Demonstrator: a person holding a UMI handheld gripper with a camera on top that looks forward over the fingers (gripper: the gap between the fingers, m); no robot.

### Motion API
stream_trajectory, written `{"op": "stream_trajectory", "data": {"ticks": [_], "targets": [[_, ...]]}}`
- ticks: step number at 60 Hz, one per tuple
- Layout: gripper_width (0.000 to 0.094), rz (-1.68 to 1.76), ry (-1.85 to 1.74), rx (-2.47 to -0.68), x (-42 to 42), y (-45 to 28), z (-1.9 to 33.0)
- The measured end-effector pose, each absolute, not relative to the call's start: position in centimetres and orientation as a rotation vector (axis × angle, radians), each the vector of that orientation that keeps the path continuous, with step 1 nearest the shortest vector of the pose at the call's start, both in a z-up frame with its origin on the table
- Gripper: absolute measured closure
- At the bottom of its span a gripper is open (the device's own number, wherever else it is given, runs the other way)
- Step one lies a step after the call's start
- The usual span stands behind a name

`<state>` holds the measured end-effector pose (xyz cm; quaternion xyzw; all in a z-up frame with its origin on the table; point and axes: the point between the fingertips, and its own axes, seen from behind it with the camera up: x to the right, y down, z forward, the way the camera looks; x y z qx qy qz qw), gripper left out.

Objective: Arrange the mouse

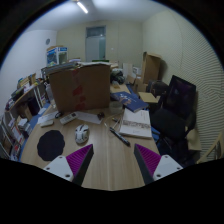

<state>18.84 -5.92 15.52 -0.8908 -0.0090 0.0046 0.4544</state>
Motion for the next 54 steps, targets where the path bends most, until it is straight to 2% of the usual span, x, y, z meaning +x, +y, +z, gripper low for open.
{"op": "stream_trajectory", "data": {"ticks": [13, 27, 41, 54], "targets": [[0.0097, 0.037, 0.001, -2.203, 18.3, -5.5, 14.4], [0.0099, 0.146, 0.022, -2.226, 12.7, -2.8, 10.1], [0.0104, 0.195, -0.031, -2.209, 4.5, 5.4, 4.9], [0.0107, 0.106, -0.068, -2.233, 1.6, 12.6, 0.5]]}}
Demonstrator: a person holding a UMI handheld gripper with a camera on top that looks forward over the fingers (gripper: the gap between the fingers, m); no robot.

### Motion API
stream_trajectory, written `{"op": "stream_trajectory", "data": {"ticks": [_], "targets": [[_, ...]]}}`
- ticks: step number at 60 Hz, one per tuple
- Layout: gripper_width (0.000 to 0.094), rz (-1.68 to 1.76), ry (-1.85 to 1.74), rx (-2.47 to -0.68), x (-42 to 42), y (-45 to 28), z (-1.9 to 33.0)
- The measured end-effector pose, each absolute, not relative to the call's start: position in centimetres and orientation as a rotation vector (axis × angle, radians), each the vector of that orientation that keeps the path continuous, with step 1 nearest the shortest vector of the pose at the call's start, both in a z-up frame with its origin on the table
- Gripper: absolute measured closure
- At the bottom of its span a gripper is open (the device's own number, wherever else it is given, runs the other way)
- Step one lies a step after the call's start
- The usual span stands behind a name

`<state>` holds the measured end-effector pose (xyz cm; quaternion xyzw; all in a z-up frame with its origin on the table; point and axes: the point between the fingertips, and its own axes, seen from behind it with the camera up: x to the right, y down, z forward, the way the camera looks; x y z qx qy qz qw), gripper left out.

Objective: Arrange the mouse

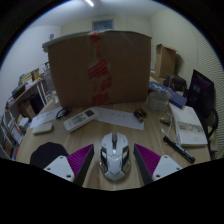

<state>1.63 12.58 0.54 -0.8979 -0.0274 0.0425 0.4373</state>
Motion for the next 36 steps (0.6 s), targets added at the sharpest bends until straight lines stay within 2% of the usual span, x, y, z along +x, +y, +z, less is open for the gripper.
{"op": "stream_trajectory", "data": {"ticks": [5, 6, 9, 10, 20, 36], "targets": [[0.0139, 0.091, -0.042, -2.256, 1.5, 14.0, -0.8], [0.0118, 0.087, -0.037, -2.262, 1.6, 14.2, -1.1], [0.0243, 0.052, -0.029, -2.273, 2.0, 14.7, -1.6], [0.0347, 0.043, -0.035, -2.268, 2.0, 14.9, -1.6], [0.0383, 0.022, -0.005, -2.234, 2.1, 14.8, -1.6], [0.0517, 0.015, 0.034, -2.237, 2.3, 14.8, -1.6]]}}
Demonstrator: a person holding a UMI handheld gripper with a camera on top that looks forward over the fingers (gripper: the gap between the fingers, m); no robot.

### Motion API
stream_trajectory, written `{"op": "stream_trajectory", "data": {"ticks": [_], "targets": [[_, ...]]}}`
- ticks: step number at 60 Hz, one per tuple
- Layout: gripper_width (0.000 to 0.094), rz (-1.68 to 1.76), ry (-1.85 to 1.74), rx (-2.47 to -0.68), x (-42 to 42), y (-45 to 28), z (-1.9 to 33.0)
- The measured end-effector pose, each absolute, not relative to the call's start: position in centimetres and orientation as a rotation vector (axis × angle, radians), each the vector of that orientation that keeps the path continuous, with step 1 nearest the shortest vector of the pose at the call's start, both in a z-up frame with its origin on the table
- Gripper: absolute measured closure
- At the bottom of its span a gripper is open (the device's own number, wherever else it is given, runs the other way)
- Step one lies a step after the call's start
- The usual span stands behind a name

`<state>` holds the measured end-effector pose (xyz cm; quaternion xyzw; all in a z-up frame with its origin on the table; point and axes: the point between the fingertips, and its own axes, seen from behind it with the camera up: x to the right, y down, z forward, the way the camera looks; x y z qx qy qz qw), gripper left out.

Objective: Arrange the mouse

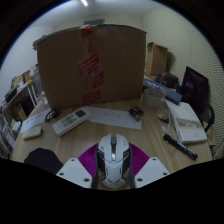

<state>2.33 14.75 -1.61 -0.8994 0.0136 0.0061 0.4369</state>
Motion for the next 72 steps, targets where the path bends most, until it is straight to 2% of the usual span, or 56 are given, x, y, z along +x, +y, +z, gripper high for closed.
{"op": "stream_trajectory", "data": {"ticks": [4, 14, 19, 24, 36, 44, 50, 59, 60, 61, 65, 68, 72], "targets": [[0.0519, 0.008, 0.054, -2.231, 2.5, 14.5, 0.0], [0.0521, 0.070, 0.063, -2.014, -2.0, 14.4, 13.0], [0.0524, 0.140, 0.000, -1.965, -7.7, 13.5, 16.3], [0.0523, 0.159, -0.085, -1.979, -12.3, 11.6, 15.0], [0.0523, 0.149, -0.168, -2.160, -16.3, 5.7, 3.6], [0.0502, 0.128, -0.176, -2.258, -16.5, 3.3, -1.6], [0.0509, 0.095, -0.179, -2.225, -16.5, 3.6, -1.2], [0.0358, 0.147, -0.198, -2.259, -16.9, 3.6, -1.1], [0.0281, 0.161, -0.212, -2.264, -17.1, 3.5, -1.1], [0.0261, 0.177, -0.224, -2.269, -17.2, 3.3, -1.1], [0.0042, 0.254, -0.251, -2.288, -17.6, 2.2, -0.3], [0.0091, 0.302, -0.242, -2.283, -17.4, 1.2, 1.0], [0.0094, 0.343, -0.229, -2.278, -16.5, -0.6, 3.2]]}}
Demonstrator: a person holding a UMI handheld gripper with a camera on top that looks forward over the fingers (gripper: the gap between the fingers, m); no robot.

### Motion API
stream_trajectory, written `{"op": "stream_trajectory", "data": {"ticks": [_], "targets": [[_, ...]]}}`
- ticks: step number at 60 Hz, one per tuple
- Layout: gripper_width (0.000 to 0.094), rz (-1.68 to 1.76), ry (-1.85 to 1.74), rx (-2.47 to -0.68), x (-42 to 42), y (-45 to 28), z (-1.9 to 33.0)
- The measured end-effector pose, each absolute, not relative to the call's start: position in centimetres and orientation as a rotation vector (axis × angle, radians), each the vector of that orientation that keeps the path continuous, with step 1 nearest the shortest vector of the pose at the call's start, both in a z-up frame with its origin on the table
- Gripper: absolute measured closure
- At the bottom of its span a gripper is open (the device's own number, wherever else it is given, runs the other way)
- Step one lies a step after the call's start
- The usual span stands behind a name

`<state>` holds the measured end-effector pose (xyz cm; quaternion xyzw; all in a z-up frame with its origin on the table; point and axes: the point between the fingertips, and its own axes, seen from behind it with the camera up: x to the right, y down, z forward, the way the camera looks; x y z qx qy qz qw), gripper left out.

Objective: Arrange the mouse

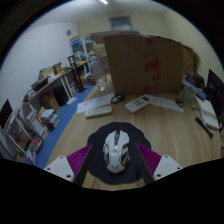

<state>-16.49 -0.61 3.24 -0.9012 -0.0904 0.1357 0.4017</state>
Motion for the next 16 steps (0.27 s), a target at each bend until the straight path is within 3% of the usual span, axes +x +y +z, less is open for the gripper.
{"op": "stream_trajectory", "data": {"ticks": [16], "targets": [[0.0097, 0.484, -0.284, -2.240, -12.7, -9.9, 12.0]]}}
